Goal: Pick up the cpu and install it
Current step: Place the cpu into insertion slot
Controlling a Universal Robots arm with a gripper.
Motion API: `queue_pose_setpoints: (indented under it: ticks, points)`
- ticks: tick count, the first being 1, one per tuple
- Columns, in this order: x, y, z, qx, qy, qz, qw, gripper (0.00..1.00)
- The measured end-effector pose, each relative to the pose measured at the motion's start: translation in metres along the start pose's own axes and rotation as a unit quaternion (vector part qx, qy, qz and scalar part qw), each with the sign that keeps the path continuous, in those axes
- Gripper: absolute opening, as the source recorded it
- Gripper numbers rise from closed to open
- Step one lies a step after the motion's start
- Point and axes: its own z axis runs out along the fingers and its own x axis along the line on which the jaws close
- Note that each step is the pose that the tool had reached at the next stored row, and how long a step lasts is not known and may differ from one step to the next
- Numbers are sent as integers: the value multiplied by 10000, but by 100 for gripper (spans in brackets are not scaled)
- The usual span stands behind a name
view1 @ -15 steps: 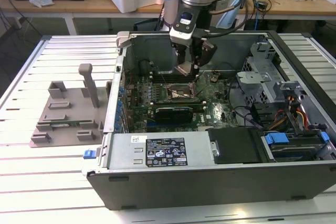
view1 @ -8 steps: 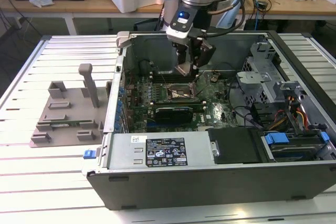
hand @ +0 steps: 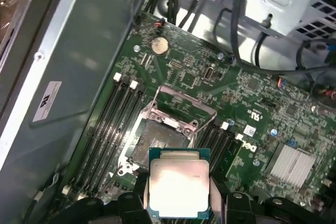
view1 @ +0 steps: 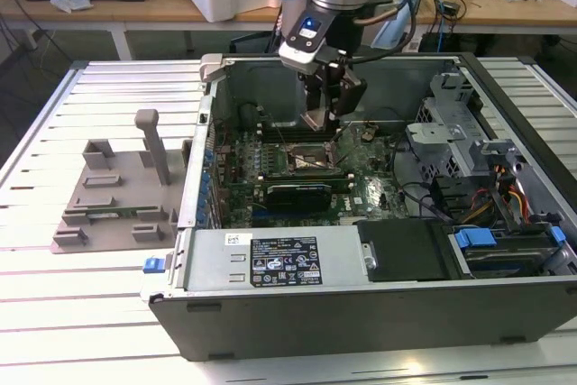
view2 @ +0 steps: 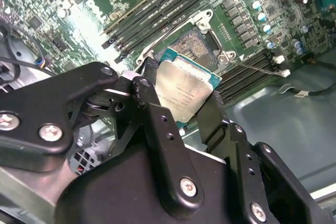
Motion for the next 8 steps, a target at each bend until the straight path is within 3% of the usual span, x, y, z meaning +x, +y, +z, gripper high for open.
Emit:
queue_pose_setpoints:
  ticks: [5, 8]
  points:
    - [0, 0, 0, 24, -24, 301, 9995, 55]
    - [0, 0, 0, 42, -44, 523, 9986, 55]
